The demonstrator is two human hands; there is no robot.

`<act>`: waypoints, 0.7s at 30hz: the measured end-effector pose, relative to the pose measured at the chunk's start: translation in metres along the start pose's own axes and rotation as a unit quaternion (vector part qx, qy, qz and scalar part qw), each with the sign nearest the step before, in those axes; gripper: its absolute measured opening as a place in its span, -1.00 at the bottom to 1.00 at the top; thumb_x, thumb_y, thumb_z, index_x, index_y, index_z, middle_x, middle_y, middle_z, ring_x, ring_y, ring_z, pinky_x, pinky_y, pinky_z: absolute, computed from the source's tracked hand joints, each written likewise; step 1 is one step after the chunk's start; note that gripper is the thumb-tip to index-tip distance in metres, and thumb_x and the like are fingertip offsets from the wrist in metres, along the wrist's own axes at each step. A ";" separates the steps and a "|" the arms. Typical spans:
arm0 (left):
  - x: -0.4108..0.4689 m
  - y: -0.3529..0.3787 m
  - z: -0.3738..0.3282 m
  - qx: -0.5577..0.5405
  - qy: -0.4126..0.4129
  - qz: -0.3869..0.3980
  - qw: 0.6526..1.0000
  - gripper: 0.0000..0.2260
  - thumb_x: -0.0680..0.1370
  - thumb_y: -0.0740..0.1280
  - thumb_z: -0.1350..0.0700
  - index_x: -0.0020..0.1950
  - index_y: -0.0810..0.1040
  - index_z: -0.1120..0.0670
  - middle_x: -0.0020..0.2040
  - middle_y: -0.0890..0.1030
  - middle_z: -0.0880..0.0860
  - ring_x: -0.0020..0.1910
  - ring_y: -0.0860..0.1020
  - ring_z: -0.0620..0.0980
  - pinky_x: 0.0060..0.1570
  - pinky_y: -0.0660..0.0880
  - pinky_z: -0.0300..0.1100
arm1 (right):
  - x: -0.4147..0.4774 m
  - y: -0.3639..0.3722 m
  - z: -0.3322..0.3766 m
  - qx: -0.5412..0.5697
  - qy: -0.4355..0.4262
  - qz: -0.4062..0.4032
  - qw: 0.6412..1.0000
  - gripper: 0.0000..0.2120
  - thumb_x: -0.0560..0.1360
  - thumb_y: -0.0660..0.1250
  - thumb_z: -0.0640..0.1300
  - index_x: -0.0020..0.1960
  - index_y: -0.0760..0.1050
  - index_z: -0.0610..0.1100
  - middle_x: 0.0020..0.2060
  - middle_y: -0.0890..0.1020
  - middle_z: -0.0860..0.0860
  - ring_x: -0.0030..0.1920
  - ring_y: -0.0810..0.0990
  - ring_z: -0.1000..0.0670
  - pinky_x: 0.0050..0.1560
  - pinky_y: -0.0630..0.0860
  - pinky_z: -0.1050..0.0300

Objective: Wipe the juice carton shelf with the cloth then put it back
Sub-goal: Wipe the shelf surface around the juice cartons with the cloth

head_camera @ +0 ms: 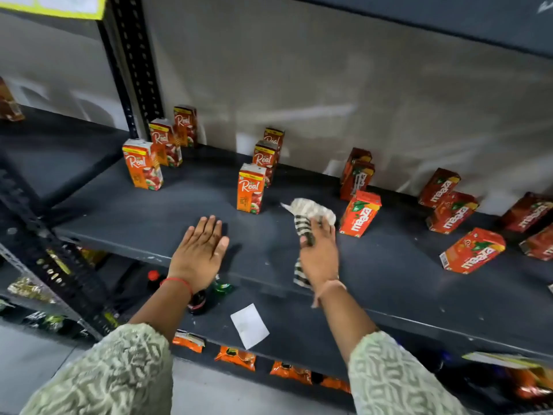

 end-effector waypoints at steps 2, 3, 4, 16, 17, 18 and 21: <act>0.000 0.009 -0.011 0.037 0.011 -0.012 0.999 -0.45 0.55 -0.20 -0.13 0.47 -0.05 0.12 0.54 -0.03 0.05 0.52 -0.11 -0.03 0.49 -0.18 -0.12 | 0.020 0.016 -0.004 -0.139 0.038 0.031 0.989 -0.44 0.56 0.07 -0.13 0.50 -0.03 -0.19 0.52 -0.05 -0.18 0.52 -0.14 -0.18 0.52 -0.12 0.01; 0.000 0.011 -0.014 0.053 0.014 -0.020 0.998 -0.35 0.46 -0.32 -0.19 0.47 -0.06 0.12 0.54 -0.04 0.05 0.52 -0.11 -0.03 0.49 -0.19 -0.13 | 0.033 0.021 -0.002 -0.158 0.050 0.031 0.986 -0.41 0.56 0.06 -0.09 0.50 -0.10 -0.19 0.52 -0.10 -0.19 0.51 -0.19 -0.20 0.52 -0.13 -0.06; -0.001 0.012 -0.014 0.065 0.014 -0.023 0.998 -0.24 0.37 -0.42 -0.24 0.47 -0.08 0.11 0.54 -0.05 0.04 0.51 -0.12 -0.04 0.49 -0.19 -0.14 | 0.047 0.024 0.001 -0.160 0.059 0.024 0.985 -0.39 0.56 0.06 -0.08 0.50 -0.13 -0.19 0.52 -0.11 -0.19 0.51 -0.21 -0.21 0.52 -0.12 -0.09; 0.005 0.014 -0.010 0.071 0.001 -0.030 0.997 -0.18 0.20 -0.64 -0.33 0.35 -0.31 0.06 0.40 -0.23 -0.11 0.41 -0.27 -0.15 0.43 -0.23 -0.25 | 0.190 0.037 -0.002 -0.245 -0.047 0.070 0.966 -0.49 0.59 -0.03 -0.13 0.50 -0.06 -0.15 0.53 -0.03 -0.14 0.52 -0.10 -0.14 0.53 -0.17 -0.01; 0.005 0.014 -0.010 0.070 0.002 -0.032 0.997 -0.18 0.21 -0.63 -0.33 0.35 -0.30 0.07 0.41 -0.22 -0.12 0.41 -0.26 -0.16 0.43 -0.23 -0.25 | 0.186 0.037 -0.003 -0.244 -0.054 0.083 0.965 -0.51 0.59 -0.02 -0.12 0.50 0.00 -0.14 0.53 0.01 -0.13 0.52 -0.08 -0.13 0.53 -0.13 0.00; 0.005 0.014 -0.010 0.068 0.002 -0.033 0.997 -0.18 0.22 -0.61 -0.34 0.36 -0.29 0.07 0.41 -0.21 -0.12 0.41 -0.25 -0.16 0.43 -0.22 -0.25 | 0.180 0.037 -0.004 -0.240 -0.062 0.096 0.964 -0.52 0.59 -0.01 -0.11 0.49 0.05 -0.12 0.53 0.03 -0.11 0.52 -0.06 -0.12 0.53 -0.08 0.00; 0.007 0.016 -0.009 0.069 -0.002 -0.026 0.997 -0.24 0.33 -0.46 -0.31 0.43 -0.20 0.08 0.50 -0.13 -0.06 0.43 -0.22 -0.18 0.44 -0.21 -0.23 | 0.145 0.034 -0.007 -0.223 -0.118 0.127 0.959 -0.51 0.58 0.02 -0.10 0.49 0.04 -0.05 0.53 0.03 -0.07 0.52 -0.03 -0.09 0.51 -0.01 -0.04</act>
Point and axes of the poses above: each hand's wrist, its own x-axis towards the middle knuckle, its own y-axis out of the palm, z = x × y, the point moved 2 cm from there along x, towards the middle knuckle
